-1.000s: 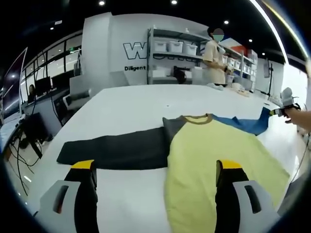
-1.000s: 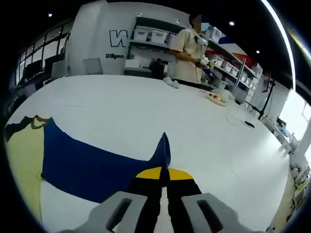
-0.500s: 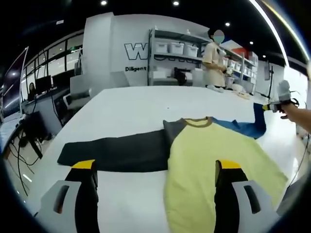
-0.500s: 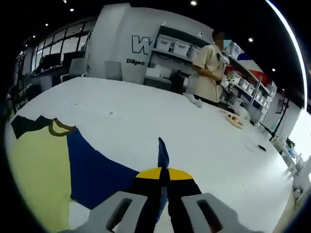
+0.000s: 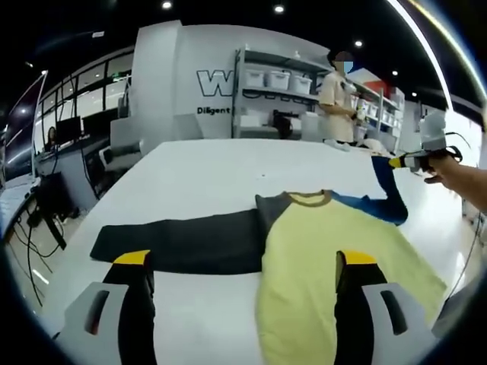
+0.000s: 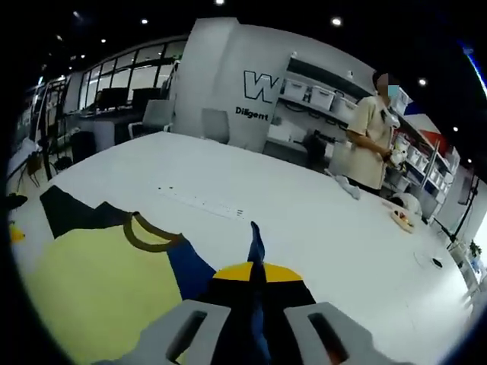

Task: Fold the garment on the visible template until the final outline fits inside the template.

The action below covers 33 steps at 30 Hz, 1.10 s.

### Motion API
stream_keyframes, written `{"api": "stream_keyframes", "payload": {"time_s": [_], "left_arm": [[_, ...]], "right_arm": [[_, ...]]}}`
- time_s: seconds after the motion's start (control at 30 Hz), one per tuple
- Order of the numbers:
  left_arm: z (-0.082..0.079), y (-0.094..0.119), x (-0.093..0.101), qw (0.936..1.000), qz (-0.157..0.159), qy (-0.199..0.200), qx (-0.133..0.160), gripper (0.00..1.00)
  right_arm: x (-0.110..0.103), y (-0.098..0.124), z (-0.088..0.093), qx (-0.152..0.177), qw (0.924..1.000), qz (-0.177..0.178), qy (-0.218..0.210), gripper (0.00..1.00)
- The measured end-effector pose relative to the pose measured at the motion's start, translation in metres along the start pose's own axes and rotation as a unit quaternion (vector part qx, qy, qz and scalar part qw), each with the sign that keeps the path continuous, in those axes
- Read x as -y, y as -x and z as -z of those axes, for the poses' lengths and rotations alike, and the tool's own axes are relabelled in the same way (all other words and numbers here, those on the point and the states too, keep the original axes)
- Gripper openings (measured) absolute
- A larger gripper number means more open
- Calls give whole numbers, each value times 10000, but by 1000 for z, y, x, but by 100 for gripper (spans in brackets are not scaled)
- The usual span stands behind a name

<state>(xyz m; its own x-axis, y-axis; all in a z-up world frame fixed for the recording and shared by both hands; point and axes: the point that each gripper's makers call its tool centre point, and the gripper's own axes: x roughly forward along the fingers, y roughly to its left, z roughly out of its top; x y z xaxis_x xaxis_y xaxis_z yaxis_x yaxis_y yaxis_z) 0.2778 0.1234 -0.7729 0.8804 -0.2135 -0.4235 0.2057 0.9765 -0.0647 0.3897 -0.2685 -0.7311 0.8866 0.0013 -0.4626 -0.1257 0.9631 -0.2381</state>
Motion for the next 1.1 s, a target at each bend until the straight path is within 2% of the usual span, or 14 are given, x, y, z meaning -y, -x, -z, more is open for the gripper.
{"api": "stream_keyframes", "payload": {"time_s": [0.1, 0.17, 0.47, 0.5, 0.53, 0.83, 1.1], "left_arm": [[-1, 1, 0, 10000, 3, 11, 15, 93], [-2, 2, 0, 10000, 4, 37, 30, 93], [-2, 3, -2, 10000, 1, 83, 35, 93], [-2, 3, -2, 10000, 1, 85, 36, 93], [-2, 3, -2, 9999, 1, 96, 38, 93], [-3, 2, -3, 9999, 1, 120, 34, 92], [-3, 1, -5, 9999, -1, 137, 26, 92]], "right_arm": [[-16, -2, -5, 42, 9999, -121, 15, 0], [-39, -7, -13, 90, 9995, -298, 32, 0], [-114, -19, -34, 206, 9958, -870, 196, 0], [-117, -19, -34, 210, 9956, -894, 204, 0], [-130, -20, -37, 223, 9944, -995, 259, 0], [-191, -21, -39, 236, 9873, -1458, 579, 0], [-225, -20, -36, 212, 9825, -1711, 698, 0]]}}
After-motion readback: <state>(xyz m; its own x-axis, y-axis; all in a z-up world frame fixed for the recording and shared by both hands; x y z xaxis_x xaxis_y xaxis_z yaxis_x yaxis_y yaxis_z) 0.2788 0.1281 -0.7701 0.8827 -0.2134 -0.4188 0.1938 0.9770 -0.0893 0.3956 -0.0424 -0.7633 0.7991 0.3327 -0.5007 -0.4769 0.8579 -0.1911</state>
